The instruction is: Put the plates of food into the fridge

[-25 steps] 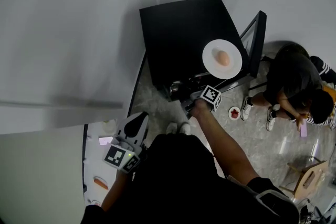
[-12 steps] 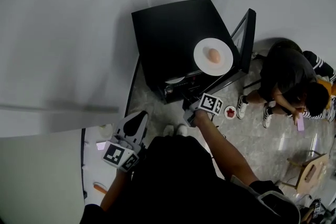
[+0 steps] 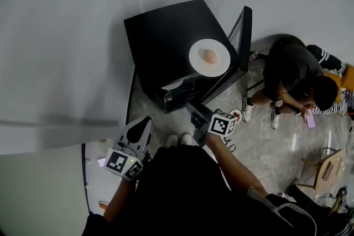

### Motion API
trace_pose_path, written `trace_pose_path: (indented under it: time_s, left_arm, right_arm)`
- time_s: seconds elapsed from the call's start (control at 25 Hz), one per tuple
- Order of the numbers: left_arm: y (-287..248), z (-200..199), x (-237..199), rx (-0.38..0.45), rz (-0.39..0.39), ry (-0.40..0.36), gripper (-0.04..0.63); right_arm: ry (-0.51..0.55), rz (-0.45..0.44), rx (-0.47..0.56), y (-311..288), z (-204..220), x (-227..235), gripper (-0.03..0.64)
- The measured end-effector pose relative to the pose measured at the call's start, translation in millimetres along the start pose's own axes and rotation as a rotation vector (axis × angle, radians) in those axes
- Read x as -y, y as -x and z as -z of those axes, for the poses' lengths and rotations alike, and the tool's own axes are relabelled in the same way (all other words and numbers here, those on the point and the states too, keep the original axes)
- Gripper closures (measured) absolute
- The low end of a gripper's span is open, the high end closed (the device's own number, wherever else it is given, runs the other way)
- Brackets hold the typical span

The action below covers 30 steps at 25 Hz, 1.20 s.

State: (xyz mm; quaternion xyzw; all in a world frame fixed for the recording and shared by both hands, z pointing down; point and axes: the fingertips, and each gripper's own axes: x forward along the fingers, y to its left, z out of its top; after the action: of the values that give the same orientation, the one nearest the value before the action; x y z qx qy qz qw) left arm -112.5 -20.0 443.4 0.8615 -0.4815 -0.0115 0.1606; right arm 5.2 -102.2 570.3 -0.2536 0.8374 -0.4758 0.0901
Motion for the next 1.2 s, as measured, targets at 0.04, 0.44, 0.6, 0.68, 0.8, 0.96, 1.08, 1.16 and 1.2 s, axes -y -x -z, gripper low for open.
trace_pose_path:
  time_s: [0.04, 0.44, 0.6, 0.68, 0.8, 0.96, 1.08, 1.16, 1.2]
  left_arm:
    - [-2.1, 0.0, 1.8, -0.003, 0.008, -0.001, 0.563]
    - [-12.0, 0.4, 12.3, -0.016, 0.063, -0.029, 0.571]
    - [-13.7, -1.5, 12.4, -0.017, 0.07, -0.02, 0.571]
    - [-15.1, -1.8, 12.5, -0.019, 0.076, -0.024, 0.571]
    - [-18.1, 0.5, 13.7, -0.024, 0.088, -0.03, 0.572]
    - [-23.8, -0.6, 15.5, -0.022, 0.11, -0.056, 0.572]
    - [-27.0, -5.0, 13.3, -0.006, 0.118, -0.04, 0.572]
    - [-29.7, -7.1, 10.7, 0.002, 0.111, -0.024, 0.572]
    - [-31.6, -7.4, 9.3, 0.001, 0.105, -0.025, 0.572]
  right_arm:
    - [0.023, -0.01, 0.004, 3.9, -1.9, -7.6, 0.591]
    - [0.247, -0.096, 0.081, 31.8, -23.4, -71.5, 0.591]
    - [0.357, -0.115, 0.075, 39.5, -23.1, -96.1, 0.591]
    - [0.407, -0.136, 0.072, 41.6, -21.1, -109.8, 0.591]
    - [0.443, -0.158, 0.075, 45.5, -17.5, -123.2, 0.591]
    - [0.489, -0.155, 0.077, 48.9, -18.9, -130.9, 0.591]
    - [0.481, -0.145, 0.103, 53.2, -29.8, -130.6, 0.591]
    - [0.458, -0.132, 0.129, 57.1, -39.1, -128.0, 0.591]
    - [0.447, -0.123, 0.14, 58.7, -43.6, -126.1, 0.591]
